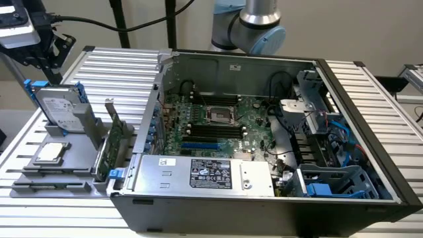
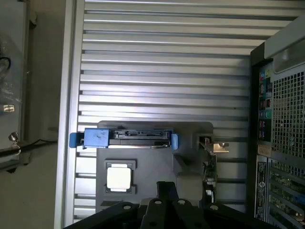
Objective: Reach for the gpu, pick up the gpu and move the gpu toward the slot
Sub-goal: 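Reach for the gpu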
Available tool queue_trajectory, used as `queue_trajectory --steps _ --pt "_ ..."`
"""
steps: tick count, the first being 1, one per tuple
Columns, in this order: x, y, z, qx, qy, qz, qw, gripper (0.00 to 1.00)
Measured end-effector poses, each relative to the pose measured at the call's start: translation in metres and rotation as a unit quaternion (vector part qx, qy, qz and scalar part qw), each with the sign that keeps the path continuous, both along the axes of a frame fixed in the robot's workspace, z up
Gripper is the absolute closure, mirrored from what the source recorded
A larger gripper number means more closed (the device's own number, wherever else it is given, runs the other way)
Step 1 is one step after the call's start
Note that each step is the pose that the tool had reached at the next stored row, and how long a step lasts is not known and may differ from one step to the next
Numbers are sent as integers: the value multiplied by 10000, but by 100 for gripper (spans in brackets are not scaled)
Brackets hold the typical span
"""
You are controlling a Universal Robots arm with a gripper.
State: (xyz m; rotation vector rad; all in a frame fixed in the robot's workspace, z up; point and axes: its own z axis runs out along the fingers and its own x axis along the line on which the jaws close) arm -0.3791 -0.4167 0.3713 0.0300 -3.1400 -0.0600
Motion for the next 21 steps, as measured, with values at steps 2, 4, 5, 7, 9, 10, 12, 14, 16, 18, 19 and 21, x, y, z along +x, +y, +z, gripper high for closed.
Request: queue_trajectory --steps 2,4,5,7,9,10,12,14,16,18,19,21 --pt "0 0 0 0 0 0 10000 89" --pt "0 0 0 0 0 0 10000 89" --pt "0 0 0 0 0 0 10000 89" --pt "25 -5 -2 -2 0 0 10000 89" --pt "111 -23 -7 -2 0 0 10000 89" --pt "156 -32 -12 -2 1 0 10000 89" --pt "246 -51 -26 -2 0 0 10000 89" --pt "340 -72 -46 -2 0 0 10000 89" --pt "422 -93 -71 -3 1 0 10000 89" --pt "488 -119 -106 -2 -3 0 10000 89" --pt "519 -133 -123 -2 -5 0 10000 89" --pt "577 -159 -157 -2 -11 0 10000 89"
